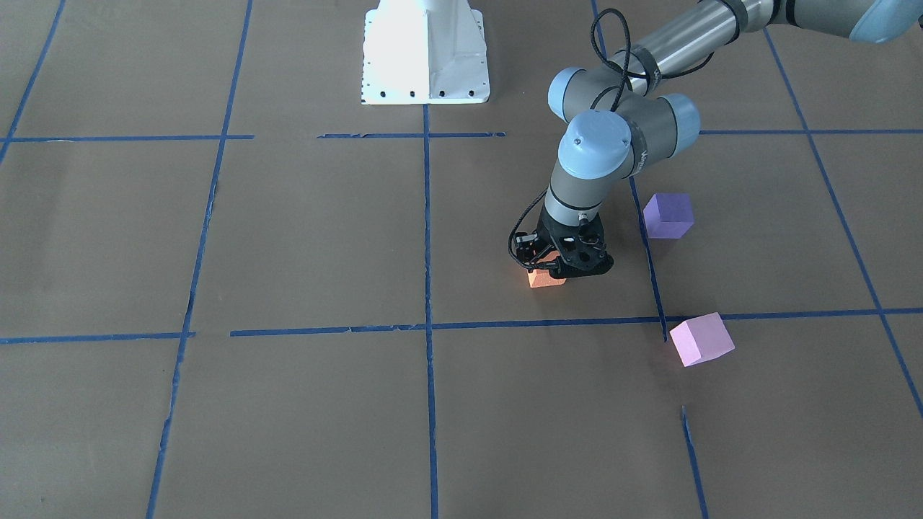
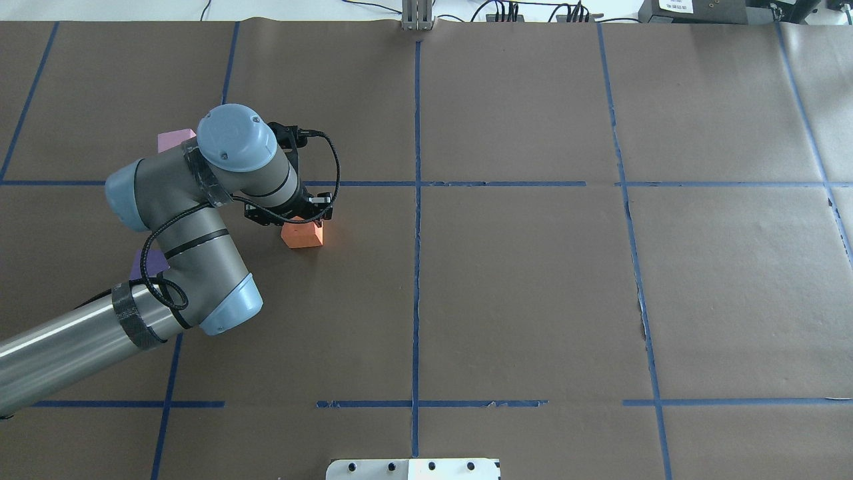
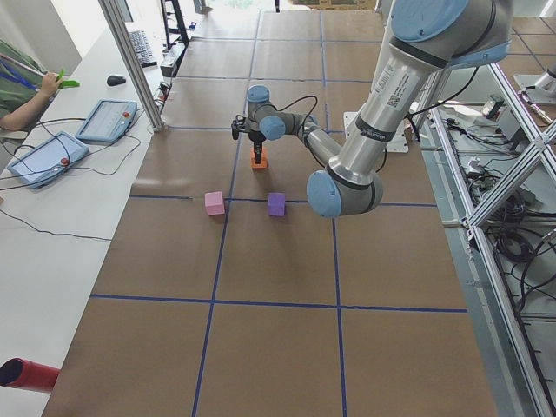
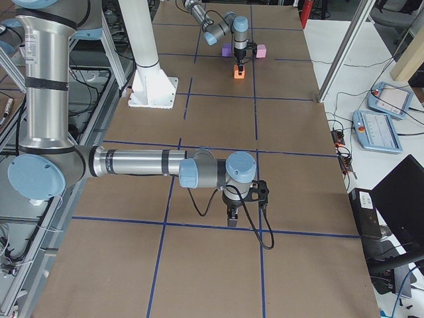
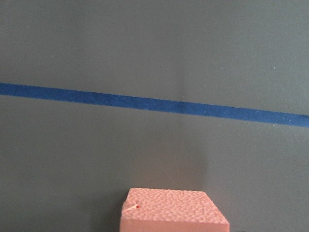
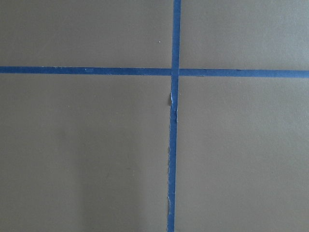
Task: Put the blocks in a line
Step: 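Carry the orange cube with the left gripper toward the pink cube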
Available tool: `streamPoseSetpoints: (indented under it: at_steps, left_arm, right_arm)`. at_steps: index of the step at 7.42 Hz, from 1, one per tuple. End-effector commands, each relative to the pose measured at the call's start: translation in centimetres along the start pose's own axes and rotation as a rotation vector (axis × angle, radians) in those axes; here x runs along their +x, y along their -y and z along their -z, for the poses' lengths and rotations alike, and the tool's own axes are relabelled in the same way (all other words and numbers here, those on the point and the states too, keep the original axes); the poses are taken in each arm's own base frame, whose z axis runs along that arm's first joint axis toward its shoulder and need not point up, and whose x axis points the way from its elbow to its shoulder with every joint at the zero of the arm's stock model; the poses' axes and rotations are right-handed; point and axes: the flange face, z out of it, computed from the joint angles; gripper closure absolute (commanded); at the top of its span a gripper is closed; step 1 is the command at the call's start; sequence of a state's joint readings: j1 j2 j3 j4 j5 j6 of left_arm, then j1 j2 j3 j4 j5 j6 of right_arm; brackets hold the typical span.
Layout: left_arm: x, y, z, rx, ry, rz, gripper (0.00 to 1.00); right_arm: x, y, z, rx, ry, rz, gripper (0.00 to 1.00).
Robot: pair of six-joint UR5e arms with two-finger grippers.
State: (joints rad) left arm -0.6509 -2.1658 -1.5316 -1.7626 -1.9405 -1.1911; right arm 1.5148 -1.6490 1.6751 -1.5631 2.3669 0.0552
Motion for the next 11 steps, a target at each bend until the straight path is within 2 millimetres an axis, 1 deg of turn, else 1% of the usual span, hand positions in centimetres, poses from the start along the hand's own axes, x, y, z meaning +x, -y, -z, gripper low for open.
streamPoseSetpoints:
  at_steps: [1,2,3,4,5,6,7,9,10,11]
  left_arm:
    - [-0.2,1.2,4.7,0.028,-0.009,0.005,1.0]
    - [-0.6,1.6,7.3,0.035,0.009,-0.018,1.0]
    - [-1.5,2.4,8.2,0.04,0.027,-0.021,1.0]
    - [-4.0,4.4,8.9,0.06,0.048,-0.053,1.0]
    - [-7.0,5.6,8.7,0.06,0.07,-0.056,1.0]
    - [-10.4,5.9,7.9,0.018,0.078,-0.031,1.0]
    - [-13.7,6.1,7.2,-0.006,0.08,-0.042,1.0]
    - [-18.1,4.5,5.7,-0.04,0.068,-0.028,1.0]
    - [-19.6,4.0,5.0,-0.039,0.063,-0.026,1.0]
    - [-19.8,3.9,4.9,-0.037,0.061,-0.023,1.0]
  right_arm:
    - [0.0,0.0,0.0,0.001,0.0,-0.001,0.0]
    - [0.0,0.0,0.0,0.001,0.0,-0.001,0.0]
    - [0.0,0.0,0.0,0.001,0.0,-0.001,0.0]
    - [0.0,0.0,0.0,-0.001,0.0,0.0,0.0]
    - [0.0,0.0,0.0,0.001,0.0,-0.001,0.0]
    - [0.0,0.0,0.0,0.001,0.0,-0.001,0.0]
    - [0.0,0.0,0.0,0.001,0.0,-0.001,0.0]
    - [0.1,0.0,0.0,0.0,-0.002,-0.002,0.0]
    - [0.0,0.0,0.0,0.0,-0.001,0.0,0.0]
    - [0.0,0.0,0.0,-0.001,0.0,0.0,0.0]
